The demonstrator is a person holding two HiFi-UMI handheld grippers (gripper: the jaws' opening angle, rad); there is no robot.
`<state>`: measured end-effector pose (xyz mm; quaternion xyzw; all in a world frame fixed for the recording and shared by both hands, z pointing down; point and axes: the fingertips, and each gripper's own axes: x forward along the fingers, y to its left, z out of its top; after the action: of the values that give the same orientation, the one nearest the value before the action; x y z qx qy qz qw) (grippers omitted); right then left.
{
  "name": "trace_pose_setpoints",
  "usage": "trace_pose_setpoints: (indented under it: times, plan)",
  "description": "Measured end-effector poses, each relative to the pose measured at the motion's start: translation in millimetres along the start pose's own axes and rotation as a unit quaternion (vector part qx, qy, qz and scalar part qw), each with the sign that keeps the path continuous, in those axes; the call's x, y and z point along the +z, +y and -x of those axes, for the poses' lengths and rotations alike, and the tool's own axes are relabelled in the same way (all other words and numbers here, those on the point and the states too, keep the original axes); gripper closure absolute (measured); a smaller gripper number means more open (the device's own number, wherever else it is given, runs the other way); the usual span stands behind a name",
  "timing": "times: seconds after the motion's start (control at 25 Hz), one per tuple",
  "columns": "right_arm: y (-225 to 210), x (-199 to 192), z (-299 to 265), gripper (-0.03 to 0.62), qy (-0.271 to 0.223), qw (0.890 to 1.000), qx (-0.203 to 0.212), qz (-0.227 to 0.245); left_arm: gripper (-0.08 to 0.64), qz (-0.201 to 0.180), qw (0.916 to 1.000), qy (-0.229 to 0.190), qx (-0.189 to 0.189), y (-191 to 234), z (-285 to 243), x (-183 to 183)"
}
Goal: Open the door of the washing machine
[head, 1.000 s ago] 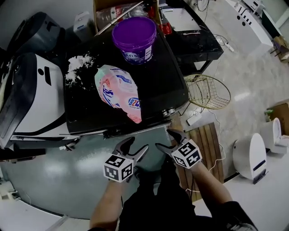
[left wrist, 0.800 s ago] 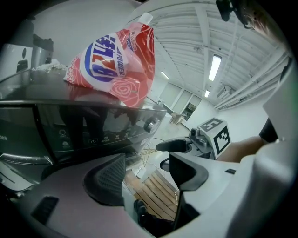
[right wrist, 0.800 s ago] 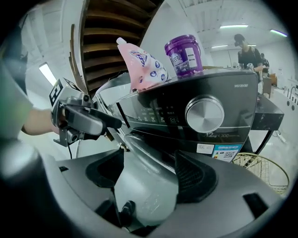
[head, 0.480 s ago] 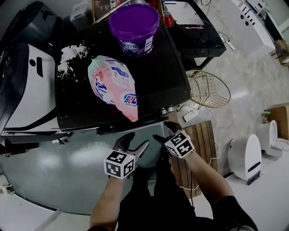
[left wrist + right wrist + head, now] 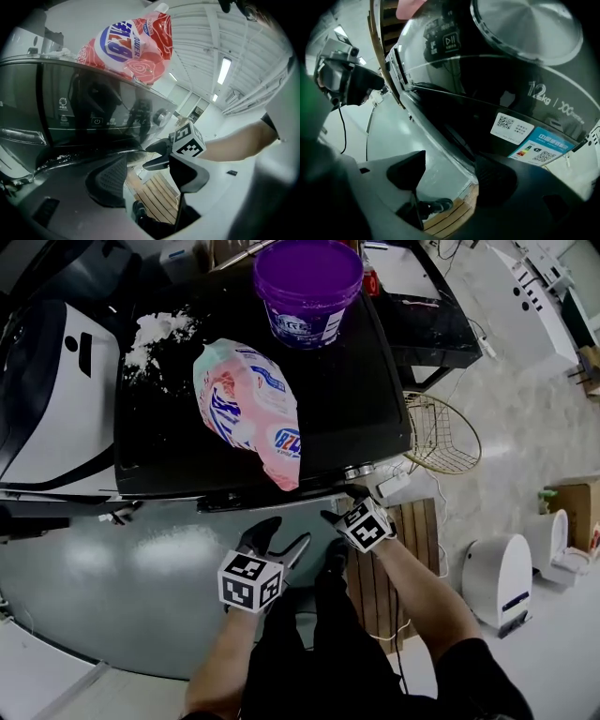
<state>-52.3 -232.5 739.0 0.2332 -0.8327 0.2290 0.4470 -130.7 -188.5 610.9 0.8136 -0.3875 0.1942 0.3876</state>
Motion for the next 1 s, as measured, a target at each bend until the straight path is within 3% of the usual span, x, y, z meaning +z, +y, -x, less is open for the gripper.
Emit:
trace_pose_setpoints:
  times: [0.12,0.24,0.4,0.56,0.64,0.84,1.0]
  plan:
    - [-5.4,5.3,-6.4,0.256,0.001,1.0,-0.004,-0.003,0.262,0.007,1.0,-0.001,0.003,4.0,2.3,-4.9]
    - [-4.8,7.2,-14.3,0.273,0.016,1.0,-0.009,0.024,0.264,0.012,0.9999,-0.002,0.005,8.5,4.6,-7.3]
    - [-10.7,7.0,-15.3,0.365,0.034,0.996,-0.041,0.065,0.264,0.018,0.9998,-0.003,0.008,14.2,9.5,-11.2]
    - [-16.9,4.3,-19.4,0.4,0.036,0.993,-0.066,0.095,0.267,0.021,0.9998,0.004,0.005,15.8,10.7,-19.9]
    - [-17.3,1.8,-19.9,0.416,0.043,0.989,-0.063,0.127,0.267,0.022,0.9997,0.008,0.002,14.0,11.8,-25.2]
    - [-15.4,-0.6,-16.2,0.449,0.058,0.986,-0.027,0.155,0.268,0.029,0.9995,0.013,0.008,18.3,20.9,-35.6]
    - [-16.3,0.7,-18.2,0.439,0.046,0.985,-0.037,0.161,0.27,0.03,0.9993,0.018,0.013,25.1,24.4,-38.6]
